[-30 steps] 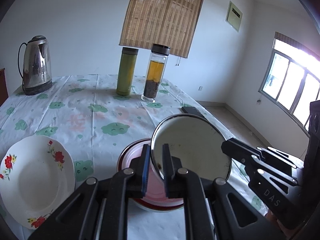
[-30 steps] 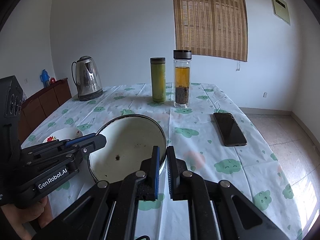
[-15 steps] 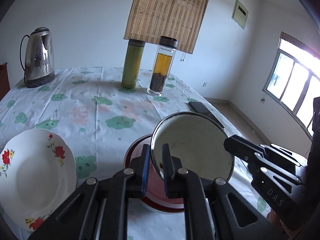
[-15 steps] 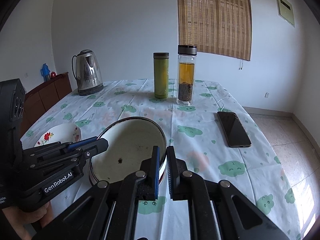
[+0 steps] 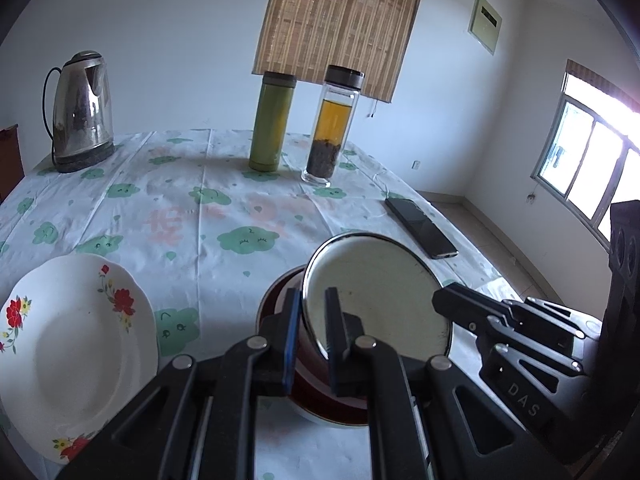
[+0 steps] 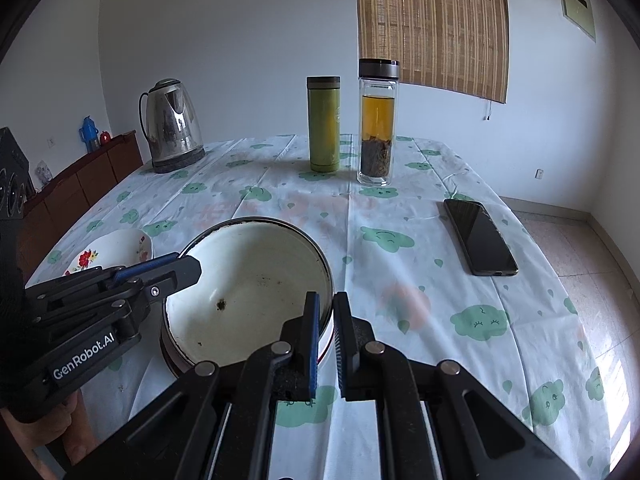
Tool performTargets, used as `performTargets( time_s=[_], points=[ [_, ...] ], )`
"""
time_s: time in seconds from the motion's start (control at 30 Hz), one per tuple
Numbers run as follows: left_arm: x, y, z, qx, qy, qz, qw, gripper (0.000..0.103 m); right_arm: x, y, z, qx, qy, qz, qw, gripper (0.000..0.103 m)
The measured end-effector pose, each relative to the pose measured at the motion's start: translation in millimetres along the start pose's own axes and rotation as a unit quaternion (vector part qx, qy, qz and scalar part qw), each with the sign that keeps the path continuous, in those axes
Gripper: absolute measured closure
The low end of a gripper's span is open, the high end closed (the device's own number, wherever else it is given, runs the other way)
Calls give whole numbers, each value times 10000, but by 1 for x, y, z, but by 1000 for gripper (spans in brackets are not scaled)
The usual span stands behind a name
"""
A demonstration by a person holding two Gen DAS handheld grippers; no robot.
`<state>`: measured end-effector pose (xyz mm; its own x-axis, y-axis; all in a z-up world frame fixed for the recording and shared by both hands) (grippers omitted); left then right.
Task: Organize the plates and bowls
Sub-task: 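Lower the white enamel bowl into the pink bowl with the right tool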
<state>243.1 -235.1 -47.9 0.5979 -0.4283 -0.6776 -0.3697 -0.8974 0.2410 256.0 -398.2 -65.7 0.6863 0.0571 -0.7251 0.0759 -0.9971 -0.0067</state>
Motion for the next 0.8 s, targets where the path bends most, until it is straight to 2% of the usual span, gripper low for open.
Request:
performTargets(
  time_s=[0.23,0.57,0.8],
  points=[
    [2,-2,2,-68,-101,66,9999,94,-5,-1,-1,-35,7,-4,10000,95],
    [4,-1,4,-66,-203,70,9997,95,8,2,3,46,-209,-122,9997,93],
    [4,5,6,116,-184,-71,9997,93,7,3,9,70,-215,-164,9996,93]
  ],
)
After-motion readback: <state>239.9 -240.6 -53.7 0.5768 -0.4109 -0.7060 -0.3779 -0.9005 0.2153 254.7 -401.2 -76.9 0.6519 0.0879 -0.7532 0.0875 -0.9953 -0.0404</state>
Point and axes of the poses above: each gripper's, at about its wrist camera, not at the fingertips, and x roughly the way its jaws point, y to its right, z to its underside, the point moved 4 cm from there along x, roughly the way its jaws point, and after that the axes turned 7 degrees about -y, right-handed, at the moved point
